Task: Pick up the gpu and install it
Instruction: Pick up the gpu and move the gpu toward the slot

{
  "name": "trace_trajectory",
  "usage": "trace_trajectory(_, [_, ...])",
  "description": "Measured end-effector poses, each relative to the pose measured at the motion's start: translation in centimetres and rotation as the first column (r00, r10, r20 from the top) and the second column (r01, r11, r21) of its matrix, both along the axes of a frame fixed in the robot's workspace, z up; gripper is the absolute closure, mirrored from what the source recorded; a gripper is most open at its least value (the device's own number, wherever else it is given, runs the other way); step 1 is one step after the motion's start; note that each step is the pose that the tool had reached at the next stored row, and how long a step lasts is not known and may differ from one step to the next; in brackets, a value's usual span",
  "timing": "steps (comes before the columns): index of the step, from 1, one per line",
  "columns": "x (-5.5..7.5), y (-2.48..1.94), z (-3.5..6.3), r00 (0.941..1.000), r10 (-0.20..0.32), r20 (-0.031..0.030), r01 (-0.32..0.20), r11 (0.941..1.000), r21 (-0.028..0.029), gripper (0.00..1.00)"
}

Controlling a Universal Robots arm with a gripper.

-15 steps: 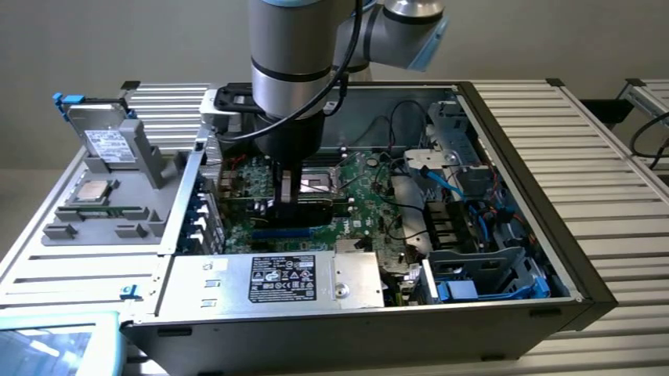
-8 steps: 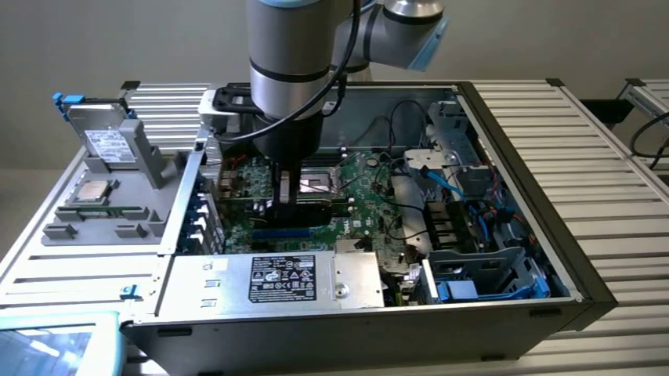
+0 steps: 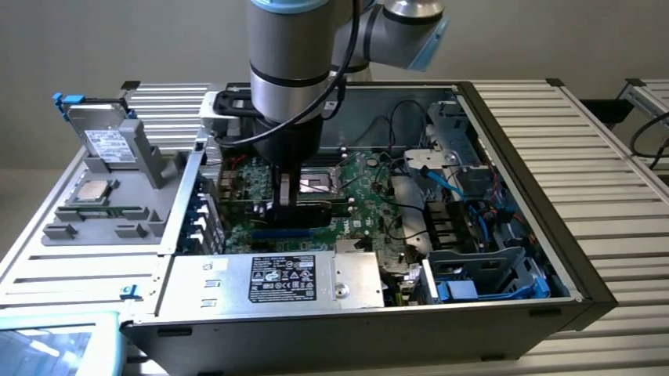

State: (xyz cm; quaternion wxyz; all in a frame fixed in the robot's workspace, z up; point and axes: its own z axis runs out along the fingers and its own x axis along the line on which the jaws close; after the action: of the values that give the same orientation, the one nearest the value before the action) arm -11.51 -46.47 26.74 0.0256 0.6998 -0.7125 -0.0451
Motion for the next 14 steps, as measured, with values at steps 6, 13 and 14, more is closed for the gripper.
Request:
trace_trajectory(6, [-0.09, 0.0, -0.09, 1.0, 0.0, -0.0001, 0.0, 1.0, 0.0, 0.72])
trace_trajectory(13, [-0.23, 0.01, -0.2, 1.0, 0.0, -0.0001, 0.0, 1.0, 0.0, 0.72])
trace_trajectory(14, [-0.24, 0.01, -0.22, 1.0, 0.0, -0.0001, 0.0, 1.0, 0.0, 0.72])
